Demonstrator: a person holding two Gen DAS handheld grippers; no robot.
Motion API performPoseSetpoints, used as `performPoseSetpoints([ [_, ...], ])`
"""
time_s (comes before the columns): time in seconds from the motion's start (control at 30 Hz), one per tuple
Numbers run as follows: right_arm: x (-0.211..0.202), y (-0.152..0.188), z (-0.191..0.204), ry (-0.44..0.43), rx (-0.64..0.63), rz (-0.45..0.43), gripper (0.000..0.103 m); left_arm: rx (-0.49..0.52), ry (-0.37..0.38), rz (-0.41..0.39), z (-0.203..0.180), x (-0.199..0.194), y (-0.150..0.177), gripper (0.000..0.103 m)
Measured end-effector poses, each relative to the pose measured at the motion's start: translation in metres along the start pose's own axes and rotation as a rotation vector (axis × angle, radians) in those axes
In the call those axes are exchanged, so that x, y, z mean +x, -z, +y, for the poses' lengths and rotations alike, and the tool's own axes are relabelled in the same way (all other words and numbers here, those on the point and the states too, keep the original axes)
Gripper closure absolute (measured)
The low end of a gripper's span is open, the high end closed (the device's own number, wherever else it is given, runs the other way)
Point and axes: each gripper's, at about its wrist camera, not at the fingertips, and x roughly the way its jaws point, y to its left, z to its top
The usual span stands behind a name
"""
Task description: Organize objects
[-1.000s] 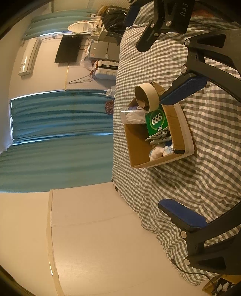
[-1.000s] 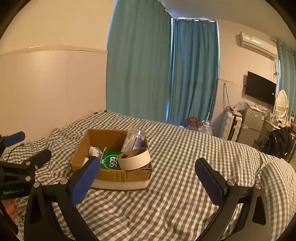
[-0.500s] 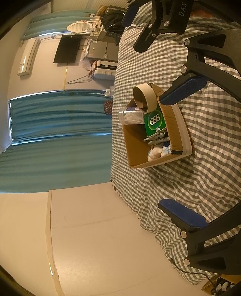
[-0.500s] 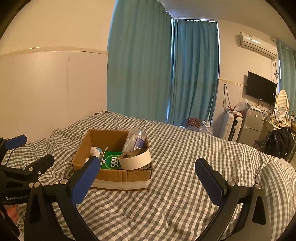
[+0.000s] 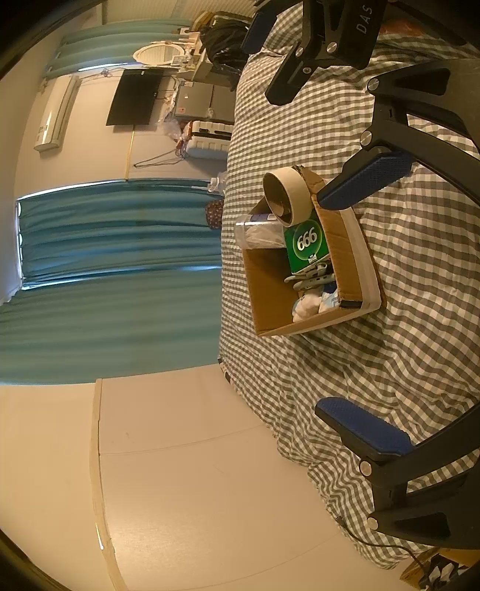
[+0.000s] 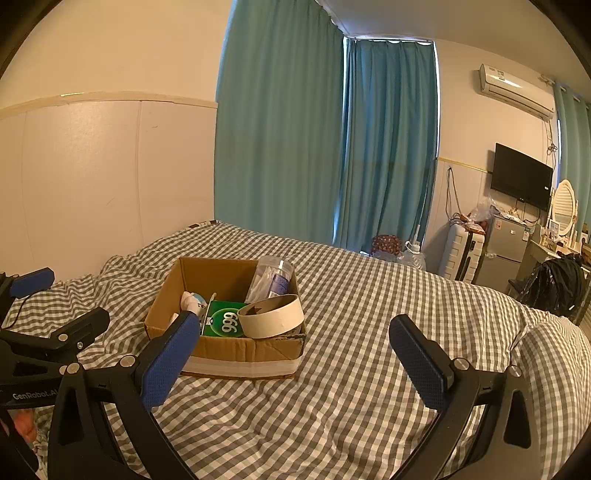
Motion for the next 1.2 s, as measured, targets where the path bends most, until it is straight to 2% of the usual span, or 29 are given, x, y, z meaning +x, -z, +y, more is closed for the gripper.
performPoseSetpoints([
  [1.2,-0.0006,0.0000,0.0003,0.001,0.001,0.004,0.000,-0.009,-0.029,-0.006,0.0006,-0.0032,-0.0013,0.000],
])
